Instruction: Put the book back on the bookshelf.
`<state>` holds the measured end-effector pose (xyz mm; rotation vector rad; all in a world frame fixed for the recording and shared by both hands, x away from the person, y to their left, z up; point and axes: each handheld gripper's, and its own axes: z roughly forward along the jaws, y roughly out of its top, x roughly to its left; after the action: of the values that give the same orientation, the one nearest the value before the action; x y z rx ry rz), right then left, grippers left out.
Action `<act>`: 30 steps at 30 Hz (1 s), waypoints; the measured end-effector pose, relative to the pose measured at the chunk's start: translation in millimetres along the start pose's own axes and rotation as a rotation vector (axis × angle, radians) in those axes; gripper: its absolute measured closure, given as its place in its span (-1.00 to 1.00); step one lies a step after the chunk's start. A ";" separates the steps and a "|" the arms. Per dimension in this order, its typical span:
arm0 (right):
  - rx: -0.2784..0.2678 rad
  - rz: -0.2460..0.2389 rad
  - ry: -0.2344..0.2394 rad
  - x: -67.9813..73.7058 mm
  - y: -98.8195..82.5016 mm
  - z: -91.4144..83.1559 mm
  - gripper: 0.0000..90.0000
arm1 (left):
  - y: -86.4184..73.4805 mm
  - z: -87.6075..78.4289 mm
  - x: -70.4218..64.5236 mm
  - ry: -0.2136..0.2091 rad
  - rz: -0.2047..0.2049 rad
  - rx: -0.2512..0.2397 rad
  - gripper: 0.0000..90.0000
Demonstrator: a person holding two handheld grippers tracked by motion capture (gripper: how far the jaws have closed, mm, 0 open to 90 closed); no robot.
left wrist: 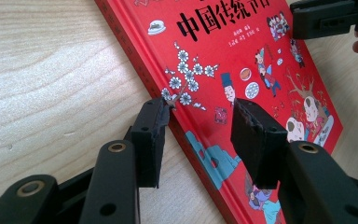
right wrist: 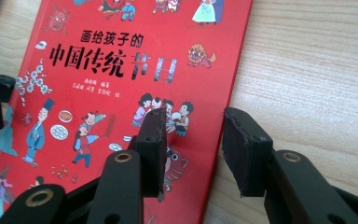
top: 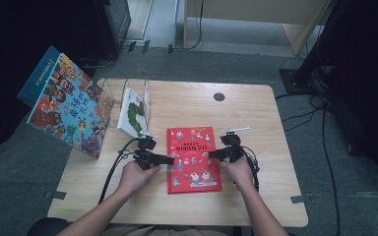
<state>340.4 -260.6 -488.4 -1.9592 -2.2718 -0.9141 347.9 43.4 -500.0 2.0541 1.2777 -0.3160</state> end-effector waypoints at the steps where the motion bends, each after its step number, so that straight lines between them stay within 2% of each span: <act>1: 0.001 0.003 0.001 -0.1 0.3 -0.3 0.35 | -0.1 0.0 0.0 0.000 0.001 0.000 0.22; 6: 0.000 -0.006 0.003 2.0 2.5 -4.3 0.35 | -0.3 0.1 -0.5 0.003 0.003 -0.003 0.22; 7: -0.003 -0.008 0.008 2.6 2.9 -5.0 0.45 | -0.3 0.3 -0.4 0.001 0.008 -0.003 0.22; 9: 0.002 0.019 0.100 4.1 4.9 -5.6 0.43 | -0.5 1.3 -1.4 -0.001 0.007 -0.009 0.22; 10: 0.012 0.012 0.099 8.9 5.8 -5.2 0.40 | -0.4 1.4 -1.6 -0.002 0.012 -0.005 0.21; 13: 0.026 -0.063 0.070 18.5 5.4 -4.9 0.36 | -0.5 1.2 -0.3 -0.014 0.010 -0.004 0.22; 17: 0.014 -0.011 0.040 3.3 2.8 -7.3 0.37 | -0.5 1.1 -0.2 -0.007 0.011 -0.002 0.26; 20: 0.010 -0.010 0.032 -2.8 2.5 -6.7 0.41 | 0.1 0.7 1.4 0.000 0.003 0.003 0.35; 24: 0.032 -0.009 -0.004 -3.9 5.0 -3.9 0.37 | 0.2 0.4 3.1 -0.003 0.000 0.006 0.45; 30: 0.059 0.023 -0.001 -4.9 6.9 2.5 0.35 | -0.1 0.4 2.7 0.004 0.018 0.005 0.46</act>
<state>348.6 -263.7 -489.4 -1.9585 -2.2447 -0.8345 349.2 45.0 -501.8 2.0703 1.2612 -0.3081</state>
